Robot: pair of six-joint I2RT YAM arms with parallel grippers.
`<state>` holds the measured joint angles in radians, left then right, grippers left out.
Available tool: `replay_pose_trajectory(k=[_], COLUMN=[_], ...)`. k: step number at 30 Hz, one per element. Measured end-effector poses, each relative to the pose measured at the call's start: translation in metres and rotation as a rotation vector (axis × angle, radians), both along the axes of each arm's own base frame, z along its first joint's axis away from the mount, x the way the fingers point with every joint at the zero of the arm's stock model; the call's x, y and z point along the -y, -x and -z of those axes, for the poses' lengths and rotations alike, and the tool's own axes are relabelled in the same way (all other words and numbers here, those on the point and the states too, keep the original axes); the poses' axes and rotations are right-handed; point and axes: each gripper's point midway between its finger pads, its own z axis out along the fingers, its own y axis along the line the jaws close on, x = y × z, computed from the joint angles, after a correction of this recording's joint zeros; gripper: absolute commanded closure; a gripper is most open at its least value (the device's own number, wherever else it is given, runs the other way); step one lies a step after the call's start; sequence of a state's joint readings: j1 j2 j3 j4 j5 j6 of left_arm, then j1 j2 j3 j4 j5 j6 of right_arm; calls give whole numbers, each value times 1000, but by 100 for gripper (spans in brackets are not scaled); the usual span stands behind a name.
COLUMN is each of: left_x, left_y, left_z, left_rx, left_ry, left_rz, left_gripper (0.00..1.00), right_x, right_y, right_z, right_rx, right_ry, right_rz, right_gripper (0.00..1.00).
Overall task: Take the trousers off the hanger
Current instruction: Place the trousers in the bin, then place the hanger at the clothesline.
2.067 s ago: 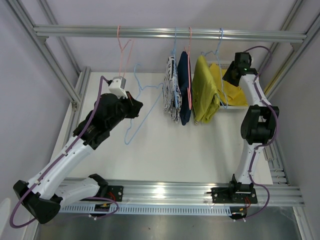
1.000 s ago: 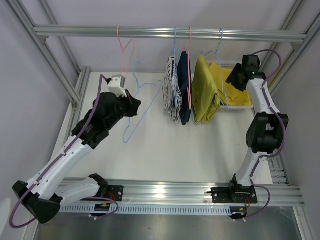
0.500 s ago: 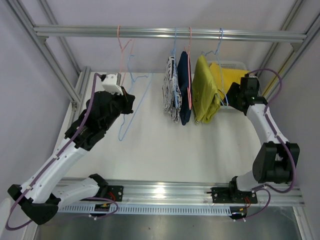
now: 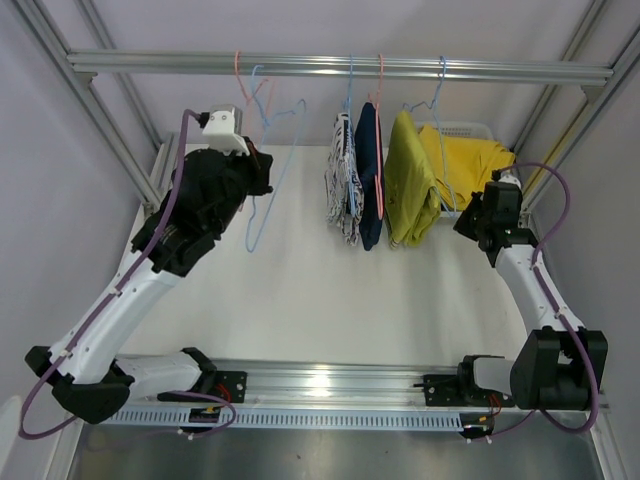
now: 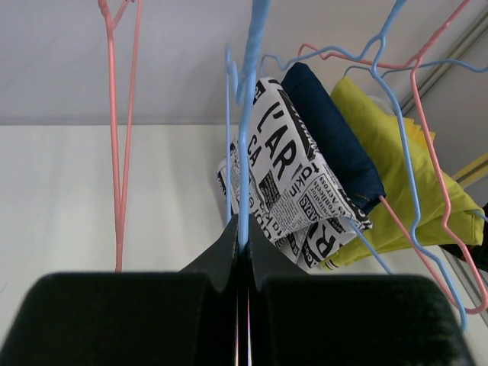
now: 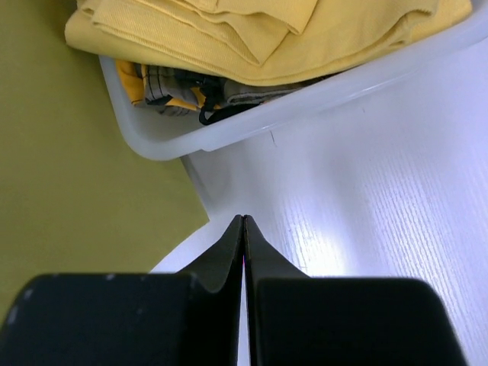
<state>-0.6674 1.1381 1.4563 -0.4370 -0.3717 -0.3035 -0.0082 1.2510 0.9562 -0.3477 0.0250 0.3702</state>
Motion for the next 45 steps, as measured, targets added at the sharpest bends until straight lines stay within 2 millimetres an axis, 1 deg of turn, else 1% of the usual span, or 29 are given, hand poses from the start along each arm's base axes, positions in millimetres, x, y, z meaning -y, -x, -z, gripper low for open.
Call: replay_pose_trajectory(k=[5, 10, 13, 16, 19, 22, 25, 30, 39, 42, 44, 45], left_x=[4, 11, 18, 26, 27, 21, 11, 2, 0, -2, -4, -6], left_y=[-14, -34, -48, -61, -73, -85, -95, -102, -103, -105, -107, -107], left_z=[-9, -18, -19, -13, -3, 8, 20, 28, 34, 41, 43, 42], left_rx=[9, 21, 22, 8, -13, -39, -69, -96, -115, -123, -119, -116], left_ry=[-24, -58, -85, -108, -132, -149, -167, -161, -155, -155, -147, -141], left_rz=[-28, -57, -68, -71, -80, -100, -127, -143, -146, -152, -160, -164], left_gripper=[99, 99, 99, 99, 99, 99, 99, 99, 99, 99, 98, 96], right_x=[-7, -25, -32, -37, -40, -41, -42, -45, -51, -55, -57, -58], right_y=[1, 5, 5, 5, 4, 4, 4, 4, 4, 4, 5, 6], right_z=[7, 13, 14, 15, 15, 16, 18, 20, 19, 21, 23, 24], right_rx=[-1, -11, -5, -4, 2, 2, 1, -1, 4, -1, -6, -9], right_ry=[-18, -41, -40, -40, -41, -41, -43, -43, -53, -62, -67, -69], right_rz=[-20, -71, -89, -102, -109, -112, -117, -126, -148, -159, -166, -171], right_gripper=[99, 99, 99, 98, 98, 98, 98, 97, 95, 91, 86, 82])
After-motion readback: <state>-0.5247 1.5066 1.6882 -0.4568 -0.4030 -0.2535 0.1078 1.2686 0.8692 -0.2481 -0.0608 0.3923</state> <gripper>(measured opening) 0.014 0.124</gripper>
